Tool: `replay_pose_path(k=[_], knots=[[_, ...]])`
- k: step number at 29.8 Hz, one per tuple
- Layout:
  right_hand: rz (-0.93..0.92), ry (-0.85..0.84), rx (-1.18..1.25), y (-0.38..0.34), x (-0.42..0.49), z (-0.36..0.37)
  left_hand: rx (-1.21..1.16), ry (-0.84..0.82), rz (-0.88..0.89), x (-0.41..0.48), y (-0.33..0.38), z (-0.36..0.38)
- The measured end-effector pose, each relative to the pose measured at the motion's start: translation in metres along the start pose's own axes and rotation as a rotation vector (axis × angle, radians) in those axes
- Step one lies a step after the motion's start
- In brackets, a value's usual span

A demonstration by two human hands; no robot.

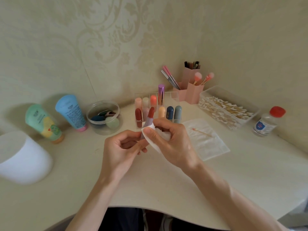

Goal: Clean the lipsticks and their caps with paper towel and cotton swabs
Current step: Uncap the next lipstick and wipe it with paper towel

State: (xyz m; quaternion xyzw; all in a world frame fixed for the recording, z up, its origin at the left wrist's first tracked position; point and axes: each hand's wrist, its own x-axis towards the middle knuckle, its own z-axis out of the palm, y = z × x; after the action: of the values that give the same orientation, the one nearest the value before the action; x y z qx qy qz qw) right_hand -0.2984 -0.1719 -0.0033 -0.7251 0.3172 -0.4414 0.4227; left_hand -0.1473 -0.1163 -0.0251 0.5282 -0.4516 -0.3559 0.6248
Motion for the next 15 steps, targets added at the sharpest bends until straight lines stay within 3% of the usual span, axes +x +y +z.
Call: replay_pose_path(k=[15], knots=[[0.047, 0.035, 0.309, 0.016, 0.000, -0.008, -0.059, -0.173, -0.018, -0.003, -0.003, -0.004]])
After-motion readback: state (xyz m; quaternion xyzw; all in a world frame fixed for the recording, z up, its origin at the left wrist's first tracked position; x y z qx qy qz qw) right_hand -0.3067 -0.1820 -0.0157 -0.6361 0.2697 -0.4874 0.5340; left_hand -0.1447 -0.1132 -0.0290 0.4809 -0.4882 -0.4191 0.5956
